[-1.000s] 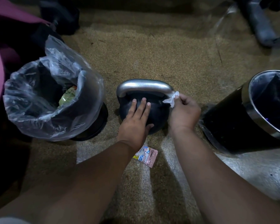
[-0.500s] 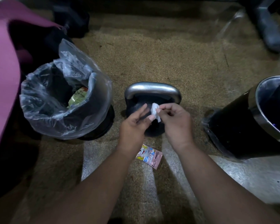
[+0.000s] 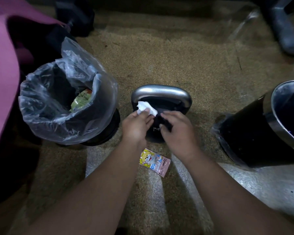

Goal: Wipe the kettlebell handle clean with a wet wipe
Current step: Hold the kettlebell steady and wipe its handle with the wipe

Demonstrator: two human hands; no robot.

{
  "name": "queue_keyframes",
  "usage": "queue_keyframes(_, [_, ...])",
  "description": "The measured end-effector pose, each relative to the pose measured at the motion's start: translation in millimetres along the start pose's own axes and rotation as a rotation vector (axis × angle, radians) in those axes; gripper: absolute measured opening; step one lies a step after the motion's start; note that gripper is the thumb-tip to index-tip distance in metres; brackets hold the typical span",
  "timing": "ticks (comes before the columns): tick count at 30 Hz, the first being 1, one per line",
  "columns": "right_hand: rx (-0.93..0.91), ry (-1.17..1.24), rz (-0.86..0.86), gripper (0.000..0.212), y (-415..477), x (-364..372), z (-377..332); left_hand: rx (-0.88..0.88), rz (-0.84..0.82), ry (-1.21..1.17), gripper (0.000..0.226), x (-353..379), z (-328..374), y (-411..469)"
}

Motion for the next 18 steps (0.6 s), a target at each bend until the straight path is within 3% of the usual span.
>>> queue_keyframes(4, [-0.064,-0.183,-0.18,0.052,-7.5,14.2,5.0,-0.105,0.019,-0.149,0.006,11.9,13.5,7.0])
queue_keyframes(12, [-0.047,-0.253,-0.206,0.059,-10.6,13.2,1.5,-0.304,-0.065,-0.666,0.026,14.3,32.7,-1.9])
queue_keyframes(18, [-0.037,-0.245,-0.228,0.061,-10.6,11.4,1.5,-0.31,0.014,-0.721,0.018,21.4,29.9,0.4])
Point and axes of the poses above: each hand's wrist, its own y-axis towards the middle knuckle, its own x-axis out of the palm, z = x × y, the point moved 1 cm from there along y, towards the middle knuckle, and after that the axes turned 2 degrees about -x, right-handed, at the moved point
